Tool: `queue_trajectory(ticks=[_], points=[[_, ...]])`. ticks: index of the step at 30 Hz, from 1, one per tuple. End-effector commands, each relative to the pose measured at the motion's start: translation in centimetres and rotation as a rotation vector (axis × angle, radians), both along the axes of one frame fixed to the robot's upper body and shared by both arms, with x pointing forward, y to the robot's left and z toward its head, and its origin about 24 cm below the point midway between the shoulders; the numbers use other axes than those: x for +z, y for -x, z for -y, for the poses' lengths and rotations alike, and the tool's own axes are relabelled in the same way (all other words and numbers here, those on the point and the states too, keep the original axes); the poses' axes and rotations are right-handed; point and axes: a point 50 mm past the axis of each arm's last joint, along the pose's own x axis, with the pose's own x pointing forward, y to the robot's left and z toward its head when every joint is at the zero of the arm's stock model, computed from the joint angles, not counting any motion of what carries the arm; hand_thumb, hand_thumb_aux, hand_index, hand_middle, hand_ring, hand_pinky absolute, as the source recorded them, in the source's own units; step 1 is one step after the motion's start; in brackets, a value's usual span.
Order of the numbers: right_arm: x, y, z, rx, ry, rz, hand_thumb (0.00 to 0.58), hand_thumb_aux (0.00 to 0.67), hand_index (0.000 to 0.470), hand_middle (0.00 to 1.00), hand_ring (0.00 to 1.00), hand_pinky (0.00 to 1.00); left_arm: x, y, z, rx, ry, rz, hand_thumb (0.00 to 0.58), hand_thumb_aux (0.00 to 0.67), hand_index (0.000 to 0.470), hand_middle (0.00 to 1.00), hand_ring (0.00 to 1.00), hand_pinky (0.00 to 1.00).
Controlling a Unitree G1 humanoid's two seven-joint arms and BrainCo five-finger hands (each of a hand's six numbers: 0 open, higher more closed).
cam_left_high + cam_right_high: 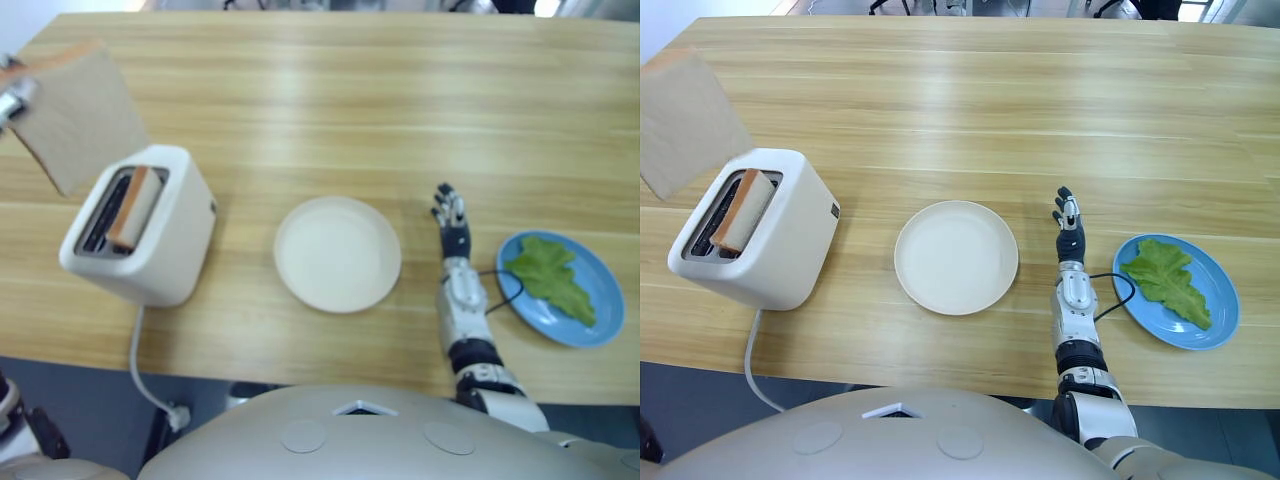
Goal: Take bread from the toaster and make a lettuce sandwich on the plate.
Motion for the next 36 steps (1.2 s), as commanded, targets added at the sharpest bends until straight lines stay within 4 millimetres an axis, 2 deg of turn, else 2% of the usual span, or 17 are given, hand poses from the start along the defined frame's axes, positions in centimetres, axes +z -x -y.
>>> queue_trajectory(ticks=[1, 3, 6, 9, 11, 14, 18, 26, 30, 36], points=[[-0.5, 0.3, -0.3, -0.009, -0.015, -0.029, 0.0, 0.0, 0.0, 0.0, 0.0, 0.0, 1.5, 0.2, 1.5, -0.112, 0.093, 0.083, 0.58, 0.67, 0.46, 1.0, 1.0, 1.0], [-0.4, 0.2, -0.4, -0.006, -0.016, -0.029, 0.0, 0.0, 0.0, 0.0, 0.0, 0.0, 1.2, -0.1, 2.4, -0.169, 0.14, 0.081, 0.58, 0.67, 0.46, 1.0, 1.0, 1.0], [-0.4, 0.3, -0.6, -0.005, -0.016, -0.027, 0.0, 0.0, 0.0, 0.0, 0.0, 0.0, -1.0, -1.2, 4.7, -0.311, 0.26, 0.007, 0.58, 0.67, 0.46, 1.0, 1.0, 1.0], [-0.4, 0.6, -0.5, -0.013, -0.017, -0.031, 0.0, 0.0, 0.0, 0.0, 0.0, 0.0, -4.1, -2.8, 7.9, -0.446, 0.377, -0.114, 0.58, 0.67, 0.46, 1.0, 1.0, 1.0], [-0.5, 0.7, -0.5, -0.01, -0.016, -0.036, 0.0, 0.0, 0.0, 0.0, 0.0, 0.0, -6.6, -3.6, 10.8, -0.544, 0.431, -0.217, 0.58, 0.67, 0.46, 1.0, 1.0, 1.0], [-0.4, 0.8, -0.5, -0.01, -0.014, -0.036, 0.0, 0.0, 0.0, 0.0, 0.0, 0.0, -10.0, -4.5, 14.9, -0.658, 0.454, -0.361, 0.58, 0.67, 0.46, 1.0, 1.0, 1.0], [-0.2, 0.8, -0.4, -0.011, -0.012, -0.034, 0.0, 0.0, 0.0, 0.0, 0.0, 0.0, -14.2, -5.6, 18.3, -0.698, 0.411, -0.505, 0.58, 0.67, 0.46, 1.0, 1.0, 1.0], [0.0, 1.1, -0.2, -0.014, -0.007, -0.035, 0.0, 0.0, 0.0, 0.0, 0.0, 0.0, -20.1, -7.6, 20.7, -0.672, 0.272, -0.672, 0.58, 0.67, 0.46, 1.0, 1.0, 1.0], [0.0, 1.2, -0.3, -0.009, -0.005, -0.038, 0.0, 0.0, 0.0, 0.0, 0.0, 0.0, -22.7, -8.9, 20.9, -0.622, 0.164, -0.729, 0.58, 0.67, 0.46, 1.0, 1.0, 1.0], [0.2, 1.3, -0.1, -0.012, -0.001, -0.04, 0.0, 0.0, 0.0, 0.0, 0.0, 0.0, -25.9, -9.4, 21.6, -0.648, 0.056, -0.844, 0.58, 0.67, 0.46, 1.0, 1.0, 1.0]])
